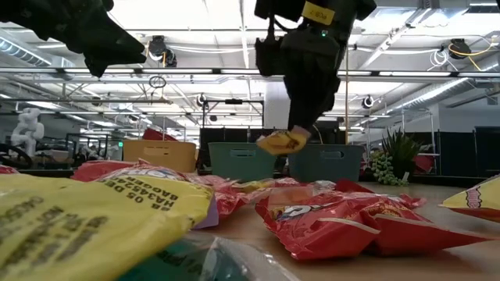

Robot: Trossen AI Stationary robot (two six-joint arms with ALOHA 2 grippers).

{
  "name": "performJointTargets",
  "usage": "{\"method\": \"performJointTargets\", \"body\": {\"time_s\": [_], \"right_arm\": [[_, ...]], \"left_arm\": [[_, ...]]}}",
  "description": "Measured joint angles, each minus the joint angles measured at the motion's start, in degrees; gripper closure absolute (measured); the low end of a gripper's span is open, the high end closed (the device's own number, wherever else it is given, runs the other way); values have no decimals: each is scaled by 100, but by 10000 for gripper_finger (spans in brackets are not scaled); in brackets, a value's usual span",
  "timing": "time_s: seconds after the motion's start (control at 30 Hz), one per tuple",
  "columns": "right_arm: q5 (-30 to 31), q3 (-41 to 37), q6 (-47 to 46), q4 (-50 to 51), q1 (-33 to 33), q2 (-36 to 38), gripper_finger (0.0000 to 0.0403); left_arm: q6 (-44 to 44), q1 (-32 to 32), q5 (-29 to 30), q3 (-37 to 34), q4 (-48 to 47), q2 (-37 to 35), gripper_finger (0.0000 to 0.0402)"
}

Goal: Sort candy
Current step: Put the yellow candy into the yellow bin

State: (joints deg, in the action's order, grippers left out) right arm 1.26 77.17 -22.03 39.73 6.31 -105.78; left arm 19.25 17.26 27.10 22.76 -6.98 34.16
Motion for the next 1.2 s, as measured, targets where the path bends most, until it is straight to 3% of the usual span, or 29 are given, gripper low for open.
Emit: {"method": "performJointTargets", "body": {"time_s": [0.17, 0.3, 0.47, 0.73, 0.97, 1.07, 1.2], "right_arm": [[28, 2, -118, -30, -190, 426, 396], [-10, 15, -45, -968, -485, 519, 398], [-139, 265, 193, -1999, -1010, 132, 401], [-157, 2610, 1144, -1862, -1680, -1469, 402], [-122, 4790, 1182, -1765, -2140, -3002, 379], [-126, 5295, 1062, -1741, -2264, -3399, 350], [-157, 5396, 805, -1773, -2322, -3494, 301]], "left_arm": [[0, 0, -9, 0, 1, -1, 260], [-7, 0, -11, 0, 2, 1, 260], [-7, 0, -14, 0, 0, -1, 260], [-9, 0, -29, 0, -2, -1, 260], [-7, 0, -31, 0, -2, 0, 260], [-5, 0, -31, 0, 0, -1, 260], [-4, 0, -31, 0, -1, 1, 260]]}}
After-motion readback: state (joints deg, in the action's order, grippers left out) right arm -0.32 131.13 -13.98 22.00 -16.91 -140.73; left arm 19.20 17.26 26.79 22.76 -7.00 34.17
